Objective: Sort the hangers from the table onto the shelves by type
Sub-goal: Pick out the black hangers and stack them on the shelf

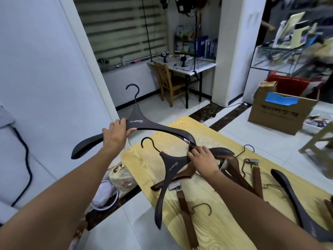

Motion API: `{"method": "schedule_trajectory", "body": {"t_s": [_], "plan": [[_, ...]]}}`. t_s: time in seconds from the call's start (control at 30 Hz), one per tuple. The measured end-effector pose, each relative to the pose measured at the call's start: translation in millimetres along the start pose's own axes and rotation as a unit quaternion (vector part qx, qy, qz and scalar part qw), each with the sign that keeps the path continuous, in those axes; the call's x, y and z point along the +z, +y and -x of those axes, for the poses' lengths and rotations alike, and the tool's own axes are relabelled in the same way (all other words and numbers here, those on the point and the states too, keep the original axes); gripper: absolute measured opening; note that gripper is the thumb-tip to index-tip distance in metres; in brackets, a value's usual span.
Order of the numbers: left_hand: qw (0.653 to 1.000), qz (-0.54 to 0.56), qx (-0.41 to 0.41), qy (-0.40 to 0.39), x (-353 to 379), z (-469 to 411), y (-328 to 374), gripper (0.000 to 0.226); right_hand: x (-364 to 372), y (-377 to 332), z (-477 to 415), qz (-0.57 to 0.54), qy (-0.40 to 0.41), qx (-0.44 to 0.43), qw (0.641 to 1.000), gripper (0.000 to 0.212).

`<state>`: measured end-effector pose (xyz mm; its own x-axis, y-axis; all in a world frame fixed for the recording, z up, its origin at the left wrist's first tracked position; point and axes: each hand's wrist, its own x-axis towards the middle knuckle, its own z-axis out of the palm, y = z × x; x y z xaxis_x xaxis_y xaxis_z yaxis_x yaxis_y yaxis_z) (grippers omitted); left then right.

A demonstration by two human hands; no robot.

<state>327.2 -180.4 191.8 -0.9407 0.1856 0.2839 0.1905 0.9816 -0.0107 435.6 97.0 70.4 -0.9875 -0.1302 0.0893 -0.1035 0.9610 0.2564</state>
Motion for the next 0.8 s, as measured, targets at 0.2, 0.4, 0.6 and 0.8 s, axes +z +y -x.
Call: {"method": "schedule_trajectory", "body": {"t_s": [0.2,0.4,0.6,0.8], "plan": [[1.000,0.011,0.021,0.003,5.5,-5.9,17.3,0.057,19.8,-10.2,-2.0,0.011,-0.009,-0.070,0.997,0.034],[0.999,0.020,0.041,-0.021,26.2,-17.4,32.1,0.057,53.6,-27.2,-8.6,-0.041,-0.066,-0.083,0.994,0.032],[0.997,0.028,0.049,-0.049,63.0,-27.5,35.3,0.056,91.5,-43.5,-22.2,-0.055,-0.116,-0.095,0.987,0.036],[0.993,0.018,0.075,-0.090,111.5,-32.1,27.4,0.054,124.3,-49.1,-32.2,-0.065,-0.127,-0.103,0.984,0.044]]}}
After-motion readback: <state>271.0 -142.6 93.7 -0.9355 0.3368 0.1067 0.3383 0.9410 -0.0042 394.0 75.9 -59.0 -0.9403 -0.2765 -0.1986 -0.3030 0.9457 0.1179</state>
